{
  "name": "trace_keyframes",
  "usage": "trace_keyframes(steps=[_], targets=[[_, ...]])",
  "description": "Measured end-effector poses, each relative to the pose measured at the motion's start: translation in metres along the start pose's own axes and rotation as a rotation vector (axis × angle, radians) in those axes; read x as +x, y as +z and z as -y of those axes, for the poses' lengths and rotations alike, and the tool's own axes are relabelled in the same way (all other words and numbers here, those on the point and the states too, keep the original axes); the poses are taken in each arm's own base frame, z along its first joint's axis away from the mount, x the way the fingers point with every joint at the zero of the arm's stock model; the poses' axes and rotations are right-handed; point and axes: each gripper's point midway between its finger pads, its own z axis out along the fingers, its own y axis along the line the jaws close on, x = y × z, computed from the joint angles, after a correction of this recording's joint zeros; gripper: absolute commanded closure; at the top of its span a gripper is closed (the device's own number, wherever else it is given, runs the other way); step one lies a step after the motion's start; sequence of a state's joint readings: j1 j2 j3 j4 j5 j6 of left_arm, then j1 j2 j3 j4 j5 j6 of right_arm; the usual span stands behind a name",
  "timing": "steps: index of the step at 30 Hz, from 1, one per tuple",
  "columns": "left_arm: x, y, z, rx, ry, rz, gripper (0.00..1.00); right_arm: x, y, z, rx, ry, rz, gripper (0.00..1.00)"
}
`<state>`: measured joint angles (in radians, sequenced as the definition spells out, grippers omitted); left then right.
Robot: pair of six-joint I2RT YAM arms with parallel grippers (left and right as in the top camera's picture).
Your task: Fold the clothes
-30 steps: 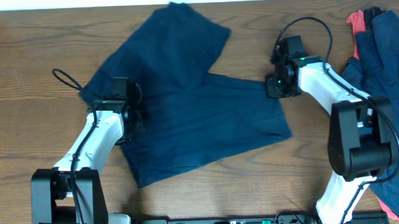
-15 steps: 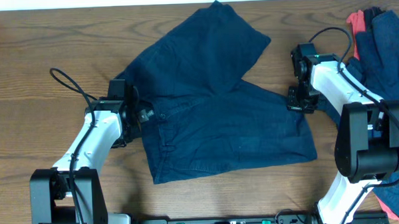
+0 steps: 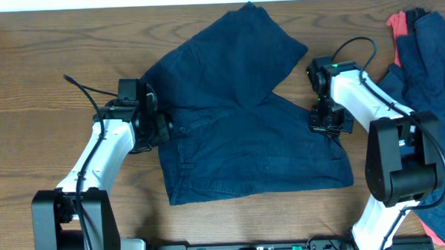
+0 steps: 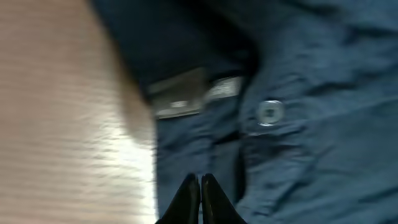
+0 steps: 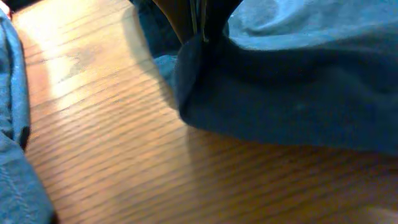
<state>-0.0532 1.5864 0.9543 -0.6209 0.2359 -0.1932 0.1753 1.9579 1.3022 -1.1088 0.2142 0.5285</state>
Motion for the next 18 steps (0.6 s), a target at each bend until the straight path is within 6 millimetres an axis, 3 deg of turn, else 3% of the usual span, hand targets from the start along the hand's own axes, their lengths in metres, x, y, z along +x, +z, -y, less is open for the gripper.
trace_keyframes(steps=[3, 8, 18], targets=[[0.001, 0.0, 0.007, 0.042, 0.01, -0.009, 0.72, -0.002, 0.0, -0.002, -0.003, 0.009, 0.01, 0.99], [0.003, 0.0, 0.014, 0.074, 0.011, -0.016, 0.65, -0.006, 0.001, 0.003, 0.005, 0.027, 0.017, 0.99], [0.002, 0.014, 0.019, 0.103, 0.01, -0.04, 0.65, -0.011, 0.004, 0.017, 0.013, 0.064, 0.011, 0.99]])
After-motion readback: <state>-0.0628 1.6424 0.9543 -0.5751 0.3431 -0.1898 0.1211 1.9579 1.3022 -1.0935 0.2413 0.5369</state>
